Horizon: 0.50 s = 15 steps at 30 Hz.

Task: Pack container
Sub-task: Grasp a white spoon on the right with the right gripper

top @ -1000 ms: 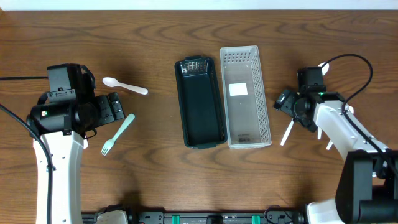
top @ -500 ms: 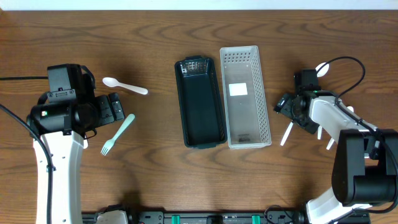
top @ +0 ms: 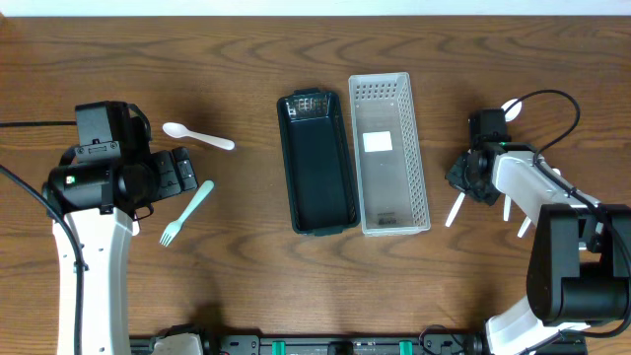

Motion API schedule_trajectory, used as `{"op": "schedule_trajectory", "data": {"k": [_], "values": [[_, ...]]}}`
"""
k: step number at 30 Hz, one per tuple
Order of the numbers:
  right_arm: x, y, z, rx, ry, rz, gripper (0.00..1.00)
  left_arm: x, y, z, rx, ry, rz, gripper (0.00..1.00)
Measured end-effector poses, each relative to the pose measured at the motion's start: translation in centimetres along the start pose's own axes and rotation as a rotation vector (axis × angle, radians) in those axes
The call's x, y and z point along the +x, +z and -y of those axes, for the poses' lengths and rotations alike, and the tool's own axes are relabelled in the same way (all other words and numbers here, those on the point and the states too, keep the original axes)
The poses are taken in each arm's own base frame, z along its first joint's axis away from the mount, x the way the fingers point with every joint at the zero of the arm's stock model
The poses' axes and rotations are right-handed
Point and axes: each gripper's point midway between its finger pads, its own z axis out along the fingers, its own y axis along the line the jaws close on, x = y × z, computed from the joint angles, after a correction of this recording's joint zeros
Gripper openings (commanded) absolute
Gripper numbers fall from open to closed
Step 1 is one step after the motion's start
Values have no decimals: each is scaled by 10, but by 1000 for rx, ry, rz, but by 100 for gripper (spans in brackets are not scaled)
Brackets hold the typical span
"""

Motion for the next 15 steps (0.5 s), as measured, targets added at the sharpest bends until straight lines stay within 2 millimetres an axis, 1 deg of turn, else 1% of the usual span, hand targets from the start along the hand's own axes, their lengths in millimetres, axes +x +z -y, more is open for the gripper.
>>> {"op": "schedule_trajectory", "data": {"k": [2, 4, 5, 6, 12, 14, 15], "values": [[0, 0, 0, -2, 2, -2, 8, 0, 0, 0, 0, 0, 0, 98], [0, 0, 0, -3, 3, -2, 6, 0, 0, 0, 0, 0, 0, 98], [0, 0, 0, -4, 3, -2, 2, 0, 0, 0, 0, 0, 0, 98], [0, 0, -1, -4, 4, -3, 1, 0, 0, 0, 0, 0, 0, 98], [2, -3, -2, -7, -27, -25, 1, 0, 0, 0, 0, 0, 0, 98], [8, -8, 0, 5, -53, -68, 1, 0, 0, 0, 0, 0, -1, 98], [8, -13, 0, 11, -68, -84, 1, 0, 0, 0, 0, 0, -2, 98]]}}
